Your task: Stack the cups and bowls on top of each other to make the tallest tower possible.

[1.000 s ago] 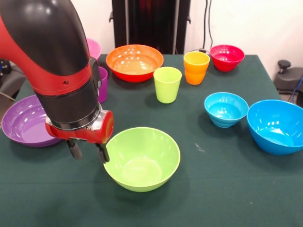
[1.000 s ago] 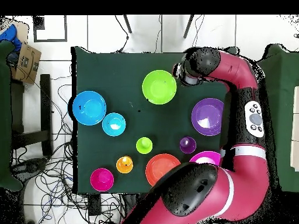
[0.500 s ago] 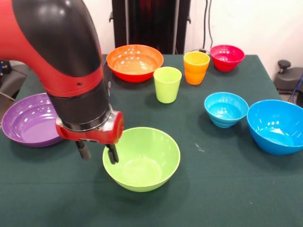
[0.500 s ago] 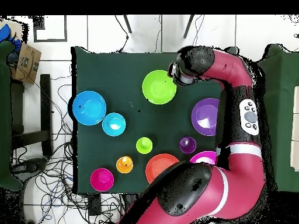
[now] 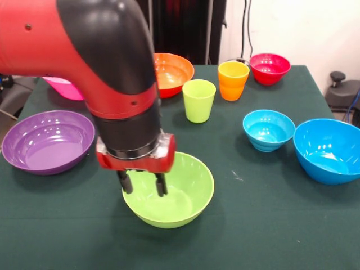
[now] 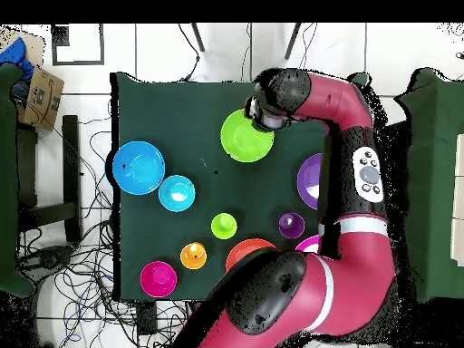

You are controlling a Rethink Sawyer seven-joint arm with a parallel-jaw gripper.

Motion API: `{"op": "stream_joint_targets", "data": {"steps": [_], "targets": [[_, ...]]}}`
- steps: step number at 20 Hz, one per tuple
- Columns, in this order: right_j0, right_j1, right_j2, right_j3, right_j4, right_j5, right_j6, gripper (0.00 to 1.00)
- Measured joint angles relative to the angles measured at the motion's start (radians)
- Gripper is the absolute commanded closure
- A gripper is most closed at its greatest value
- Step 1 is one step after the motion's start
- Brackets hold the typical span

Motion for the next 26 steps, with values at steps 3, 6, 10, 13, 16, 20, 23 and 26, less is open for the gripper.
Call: {"op": "stream_joint_targets", "data": {"steps": [3, 6, 10, 13, 16, 20, 23, 26], "targets": [[0.011, 0.0, 0.0, 0.0, 0.0, 0.0, 0.0, 0.0], [0.017, 0.002, 0.0, 0.001, 0.0, 0.0, 0.0, 0.0], [0.015, 0.005, 0.0, 0.004, 0.0, 0.0, 0.0, 0.0], [0.01, 0.011, 0.0, 0.005, 0.0, 0.0, 0.0, 0.0], [0.004, 0.014, 0.0, 0.008, 0.0, 0.0, 0.0, 0.0], [-0.017, 0.015, 0.0, 0.018, 0.0, 0.0, 0.0, 0.0], [-0.028, 0.015, 0.0, 0.018, 0.0, 0.0, 0.0, 0.0], [-0.033, 0.015, 0.0, 0.018, 0.0, 0.0, 0.0, 0.0]]}}
